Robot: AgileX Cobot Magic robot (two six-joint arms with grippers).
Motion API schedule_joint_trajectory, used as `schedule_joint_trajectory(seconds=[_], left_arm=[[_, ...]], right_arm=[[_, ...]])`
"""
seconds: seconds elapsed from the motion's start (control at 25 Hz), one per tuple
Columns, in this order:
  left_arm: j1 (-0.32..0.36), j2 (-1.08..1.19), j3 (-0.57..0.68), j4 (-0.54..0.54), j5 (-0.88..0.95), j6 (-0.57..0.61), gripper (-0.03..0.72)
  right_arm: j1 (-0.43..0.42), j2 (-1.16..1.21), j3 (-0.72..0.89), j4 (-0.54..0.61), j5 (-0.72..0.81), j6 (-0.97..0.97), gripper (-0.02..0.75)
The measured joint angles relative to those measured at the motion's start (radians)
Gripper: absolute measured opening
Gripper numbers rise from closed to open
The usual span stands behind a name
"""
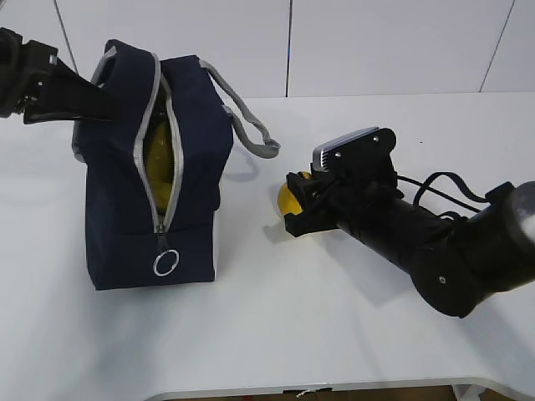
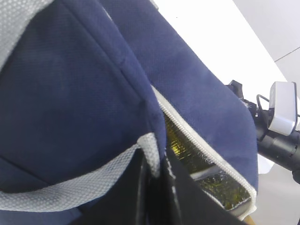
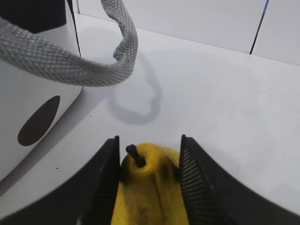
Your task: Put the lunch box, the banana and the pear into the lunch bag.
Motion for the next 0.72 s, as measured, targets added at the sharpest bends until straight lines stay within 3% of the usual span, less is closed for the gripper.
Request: schedule_joint_trajectory(seconds=[0.72], left_arm=[[0.0,0.0,0.0,0.0,0.0,0.0,0.008]], right_arm=[[0.0,0.0,0.0,0.005,-0.002,0.0,0.267]])
